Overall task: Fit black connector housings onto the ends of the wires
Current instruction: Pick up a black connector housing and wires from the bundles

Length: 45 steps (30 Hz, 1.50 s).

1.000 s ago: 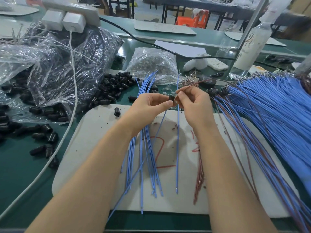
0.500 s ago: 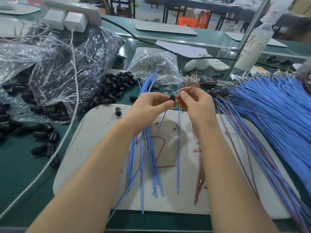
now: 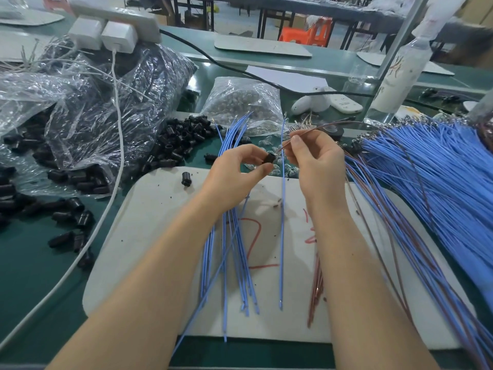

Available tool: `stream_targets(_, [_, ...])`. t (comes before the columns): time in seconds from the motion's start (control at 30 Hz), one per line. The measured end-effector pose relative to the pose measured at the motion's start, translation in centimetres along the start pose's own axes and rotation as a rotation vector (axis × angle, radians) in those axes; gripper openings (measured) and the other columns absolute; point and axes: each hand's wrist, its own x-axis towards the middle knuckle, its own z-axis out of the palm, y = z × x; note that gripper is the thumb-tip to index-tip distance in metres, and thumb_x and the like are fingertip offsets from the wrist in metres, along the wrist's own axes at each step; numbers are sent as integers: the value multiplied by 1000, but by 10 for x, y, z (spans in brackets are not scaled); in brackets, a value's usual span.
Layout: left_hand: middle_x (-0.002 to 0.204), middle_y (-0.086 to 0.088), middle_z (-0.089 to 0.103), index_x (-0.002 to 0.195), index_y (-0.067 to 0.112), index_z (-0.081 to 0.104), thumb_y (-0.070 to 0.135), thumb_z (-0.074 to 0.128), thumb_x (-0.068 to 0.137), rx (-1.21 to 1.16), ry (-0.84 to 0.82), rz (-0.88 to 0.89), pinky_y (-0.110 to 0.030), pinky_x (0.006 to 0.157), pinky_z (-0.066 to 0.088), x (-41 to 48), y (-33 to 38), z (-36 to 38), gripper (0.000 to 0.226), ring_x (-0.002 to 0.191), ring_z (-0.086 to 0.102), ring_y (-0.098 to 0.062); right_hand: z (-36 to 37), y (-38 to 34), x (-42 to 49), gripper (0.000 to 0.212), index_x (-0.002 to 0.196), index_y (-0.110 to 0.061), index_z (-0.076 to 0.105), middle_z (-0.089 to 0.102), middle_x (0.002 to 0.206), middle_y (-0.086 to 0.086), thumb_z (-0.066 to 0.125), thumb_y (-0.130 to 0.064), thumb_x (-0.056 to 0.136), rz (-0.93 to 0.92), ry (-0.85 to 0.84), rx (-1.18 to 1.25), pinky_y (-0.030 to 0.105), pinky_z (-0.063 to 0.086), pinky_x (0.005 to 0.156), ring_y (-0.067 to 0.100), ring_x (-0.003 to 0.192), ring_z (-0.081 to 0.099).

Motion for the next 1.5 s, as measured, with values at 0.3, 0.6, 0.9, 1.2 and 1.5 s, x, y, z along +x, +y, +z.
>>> stream_targets(0.3, [80,18,60,92,30,64,26,65,88,133,15,67,3,69,31,-1,0,2,6,80,53,10,0,4,-1,9,90,-11,63,68,85,7,56,-7,92,-106,-4,-175,45,52,87,24,84,66])
stream_targets(0.6, [77,21,58,89,30,62,24,65,87,160,46,96,4,68,29,-2,2,2,8,76,51,17,1,6,-3,10,87,-17,62,66,78,-6,56,-10,92,-149,-59,-286,31,53,79,10,76,63])
stream_targets(0.9, [82,14,62,98,21,69,22,64,88,230,94,115,-13,73,38,-2,1,4,11,79,53,-2,0,7,-2,8,88,-14,65,67,78,-4,58,-12,92,-129,-83,-371,33,53,80,13,78,64])
stream_targets(1.2, [88,7,65,101,14,69,15,63,88,272,125,169,-13,78,37,-3,3,4,15,89,55,-10,0,7,-1,9,91,-11,68,68,81,-1,60,-16,91,-56,-117,-372,31,52,79,14,79,64])
stream_targets(1.5, [96,5,68,104,16,69,17,61,90,280,114,144,-31,91,42,-4,5,6,16,98,58,-18,-1,9,0,10,82,-16,69,69,76,-1,63,-19,90,19,-133,-289,39,54,83,14,77,65])
